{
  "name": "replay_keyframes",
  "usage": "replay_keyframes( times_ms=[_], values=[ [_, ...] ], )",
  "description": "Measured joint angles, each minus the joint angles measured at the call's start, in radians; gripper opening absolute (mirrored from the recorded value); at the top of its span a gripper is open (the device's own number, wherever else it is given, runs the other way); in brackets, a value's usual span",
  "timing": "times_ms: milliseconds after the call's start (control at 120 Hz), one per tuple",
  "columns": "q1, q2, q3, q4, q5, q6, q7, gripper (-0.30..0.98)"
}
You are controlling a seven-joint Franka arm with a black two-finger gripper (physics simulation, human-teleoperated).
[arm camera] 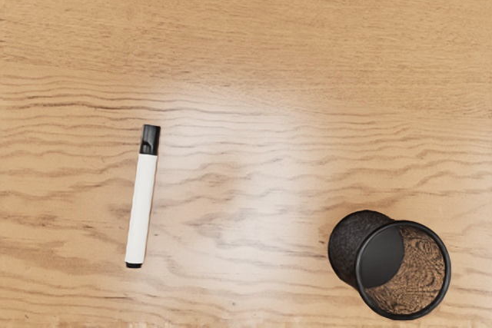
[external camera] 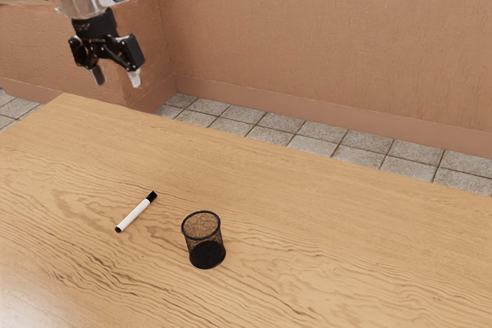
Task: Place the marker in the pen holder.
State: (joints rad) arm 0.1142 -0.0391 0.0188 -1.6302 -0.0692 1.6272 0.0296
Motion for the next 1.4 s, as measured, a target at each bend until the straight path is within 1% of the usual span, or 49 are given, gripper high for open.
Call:
replay_keyframes(
  times_ms=[75, 200, 275, 333, 467, 608, 692, 800, 942, 1075, 1217, 1400],
  values=[
    [-0.002, 0.009, 0.011, -0.012, 0.004, -0.005, 0.002, 0.69],
    [-0.075, 0.169, 0.096, -0.082, 0.015, 0.06, 0.004, 0.69],
    [-0.078, 0.268, 0.132, -0.103, 0.02, 0.126, 0.005, 0.69],
    [-0.071, 0.317, 0.147, -0.146, 0.019, 0.192, 0.006, 0.69],
    [-0.067, 0.368, 0.164, -0.274, 0.012, 0.388, 0.012, 0.69],
    [-0.061, 0.432, 0.165, -0.305, 0.002, 0.563, 0.057, 0.66],
    [-0.043, 0.46, 0.162, -0.315, 0.001, 0.635, 0.098, 0.61],
    [-0.047, 0.485, 0.158, -0.317, 0.004, 0.695, 0.147, 0.47],
    [-0.048, 0.5, 0.158, -0.314, 0.007, 0.738, 0.201, 0.31],
    [-0.048, 0.506, 0.158, -0.312, 0.009, 0.759, 0.241, 0.2],
    [-0.048, 0.506, 0.158, -0.312, 0.009, 0.769, 0.276, 0.13],
    [-0.053, 0.502, 0.158, -0.316, 0.009, 0.773, 0.309, 0.09]
  ],
)
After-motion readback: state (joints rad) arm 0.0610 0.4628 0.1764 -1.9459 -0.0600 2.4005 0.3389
